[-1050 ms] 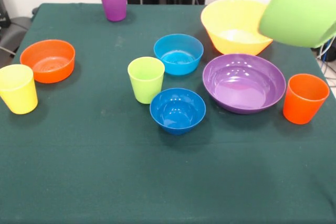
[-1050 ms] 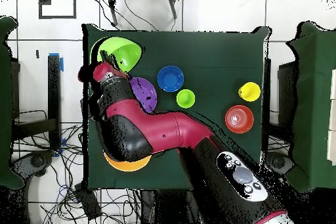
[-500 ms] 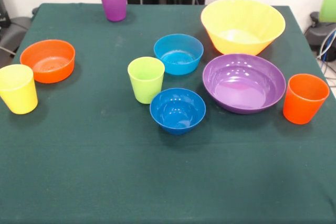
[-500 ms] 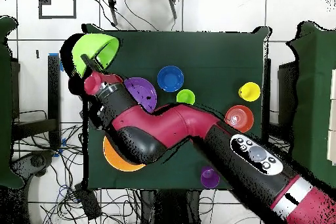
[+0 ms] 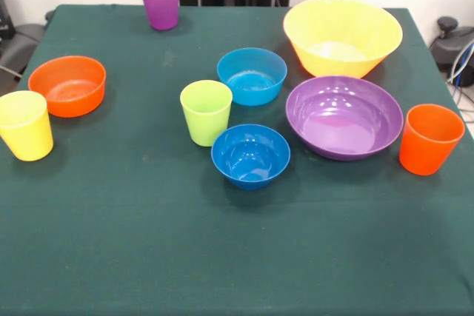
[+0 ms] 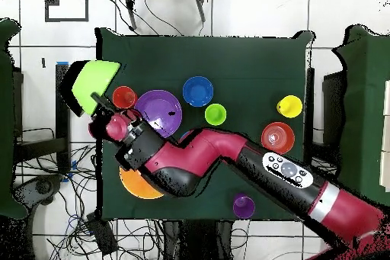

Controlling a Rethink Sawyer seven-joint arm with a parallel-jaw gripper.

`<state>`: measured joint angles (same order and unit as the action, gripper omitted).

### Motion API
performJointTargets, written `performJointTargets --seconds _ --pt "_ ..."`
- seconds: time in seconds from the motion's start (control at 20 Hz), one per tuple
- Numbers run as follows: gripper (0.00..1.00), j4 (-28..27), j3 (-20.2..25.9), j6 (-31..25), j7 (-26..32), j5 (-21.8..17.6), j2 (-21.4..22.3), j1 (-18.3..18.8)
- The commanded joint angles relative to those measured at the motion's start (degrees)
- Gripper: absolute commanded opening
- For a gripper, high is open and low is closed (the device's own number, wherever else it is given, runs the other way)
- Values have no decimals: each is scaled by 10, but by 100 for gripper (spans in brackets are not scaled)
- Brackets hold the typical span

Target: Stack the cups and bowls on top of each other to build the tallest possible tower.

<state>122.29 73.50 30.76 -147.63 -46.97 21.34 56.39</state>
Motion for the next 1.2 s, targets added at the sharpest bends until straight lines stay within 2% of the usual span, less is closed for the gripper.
performJointTargets --seconds 0.05,0.2,0.25,0.35,0.65,0.8,0.95,1.2 --pt "0 -3 -1 20 -188 -149 -108 -12" --pt "0 -15 -14 37 -225 -200 -118 -17" --pt "0 -25 -24 53 -254 -232 -127 -22" --pt "0 -39 -44 82 -276 -269 -139 -34" --pt "0 -63 -92 137 -306 -331 -148 -49" --pt "0 -66 -118 153 -299 -337 -147 -50" --pt "0 -67 -146 167 -260 -327 -149 -46" --pt "0 -82 -180 199 -254 -333 -161 -49"
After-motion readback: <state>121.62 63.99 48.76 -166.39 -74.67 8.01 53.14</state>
